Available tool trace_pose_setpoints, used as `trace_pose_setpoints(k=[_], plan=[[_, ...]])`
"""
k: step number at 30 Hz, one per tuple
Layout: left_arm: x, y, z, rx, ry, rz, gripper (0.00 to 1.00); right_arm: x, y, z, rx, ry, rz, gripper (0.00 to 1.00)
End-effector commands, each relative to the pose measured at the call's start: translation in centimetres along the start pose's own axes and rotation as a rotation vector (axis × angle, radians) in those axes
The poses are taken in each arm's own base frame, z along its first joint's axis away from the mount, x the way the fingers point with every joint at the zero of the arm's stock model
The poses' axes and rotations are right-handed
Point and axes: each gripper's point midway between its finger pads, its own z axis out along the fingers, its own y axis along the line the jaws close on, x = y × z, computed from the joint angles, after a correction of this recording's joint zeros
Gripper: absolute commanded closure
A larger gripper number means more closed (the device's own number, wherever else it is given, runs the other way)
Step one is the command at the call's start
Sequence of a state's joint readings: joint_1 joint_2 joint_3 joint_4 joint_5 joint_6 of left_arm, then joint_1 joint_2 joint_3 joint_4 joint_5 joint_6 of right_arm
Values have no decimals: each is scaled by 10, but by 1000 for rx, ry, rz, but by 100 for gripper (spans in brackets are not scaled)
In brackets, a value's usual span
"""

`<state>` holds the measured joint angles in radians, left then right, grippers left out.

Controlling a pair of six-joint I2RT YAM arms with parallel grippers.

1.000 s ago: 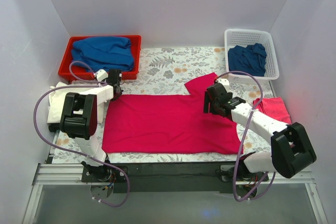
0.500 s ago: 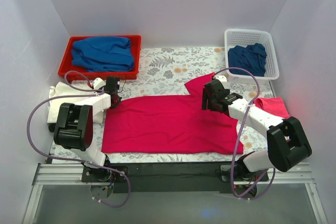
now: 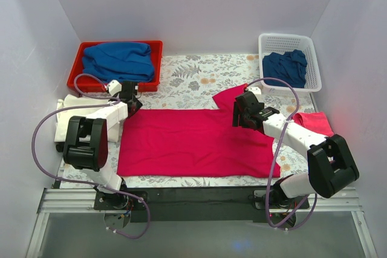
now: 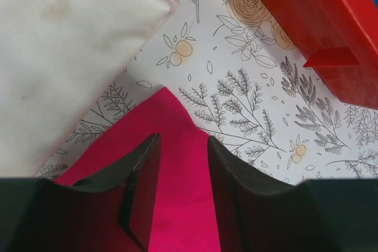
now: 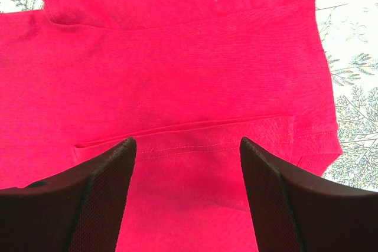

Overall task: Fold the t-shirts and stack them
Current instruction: Grap the side of the flattened tshirt furthest away from the robot with both arms

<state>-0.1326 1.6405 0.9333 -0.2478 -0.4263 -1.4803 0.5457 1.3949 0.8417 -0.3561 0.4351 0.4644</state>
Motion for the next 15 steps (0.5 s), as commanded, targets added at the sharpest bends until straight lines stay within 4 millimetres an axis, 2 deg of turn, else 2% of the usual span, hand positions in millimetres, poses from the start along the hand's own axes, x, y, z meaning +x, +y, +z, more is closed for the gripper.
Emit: trace_pose_setpoints(k=[1,10,15], plan=[[-6,-2,6,-16,-20,8,64,-11,5,-4,-15,-35,12,24],[6,6,26,-77,-8,17,63,-5,4,0,-11,-17,7,25],[2,0,27,-67,-13,11,63,-5,6,1,-10,-13,4,25]])
